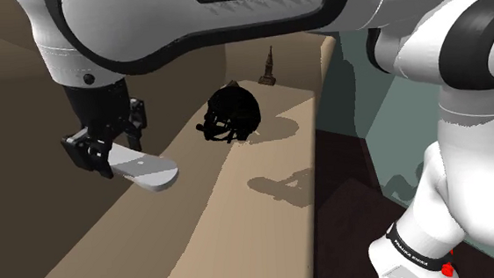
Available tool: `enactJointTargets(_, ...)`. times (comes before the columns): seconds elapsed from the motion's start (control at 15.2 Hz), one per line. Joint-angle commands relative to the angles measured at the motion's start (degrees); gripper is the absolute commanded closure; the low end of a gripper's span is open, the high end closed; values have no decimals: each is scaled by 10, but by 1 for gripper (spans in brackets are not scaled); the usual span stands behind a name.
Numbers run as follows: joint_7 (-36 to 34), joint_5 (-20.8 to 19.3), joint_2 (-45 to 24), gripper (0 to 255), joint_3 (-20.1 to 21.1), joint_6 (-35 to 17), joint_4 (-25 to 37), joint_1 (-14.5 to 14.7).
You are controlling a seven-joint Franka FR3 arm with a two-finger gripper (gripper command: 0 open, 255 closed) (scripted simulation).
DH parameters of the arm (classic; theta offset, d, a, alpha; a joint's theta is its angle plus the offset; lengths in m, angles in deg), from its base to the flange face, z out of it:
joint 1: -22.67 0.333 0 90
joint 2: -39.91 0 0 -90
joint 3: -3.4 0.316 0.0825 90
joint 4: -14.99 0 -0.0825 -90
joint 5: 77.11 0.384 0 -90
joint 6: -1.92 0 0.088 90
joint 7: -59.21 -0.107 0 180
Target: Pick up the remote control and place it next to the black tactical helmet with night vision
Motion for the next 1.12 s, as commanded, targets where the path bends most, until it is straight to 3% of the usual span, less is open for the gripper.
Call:
enactJointTargets(0.0, 1, 0, -1, 255, 0, 18, 19, 3)
enactJointTargets(0.2, 3, -1, -4, 255, 1, 36, 41, 6)
enactJointTargets(0.59, 71, 47, 114, 255, -7, -24, -125, -76)
enactJointTargets(1.06, 168, 94, 218, 255, -38, -63, -254, -143)
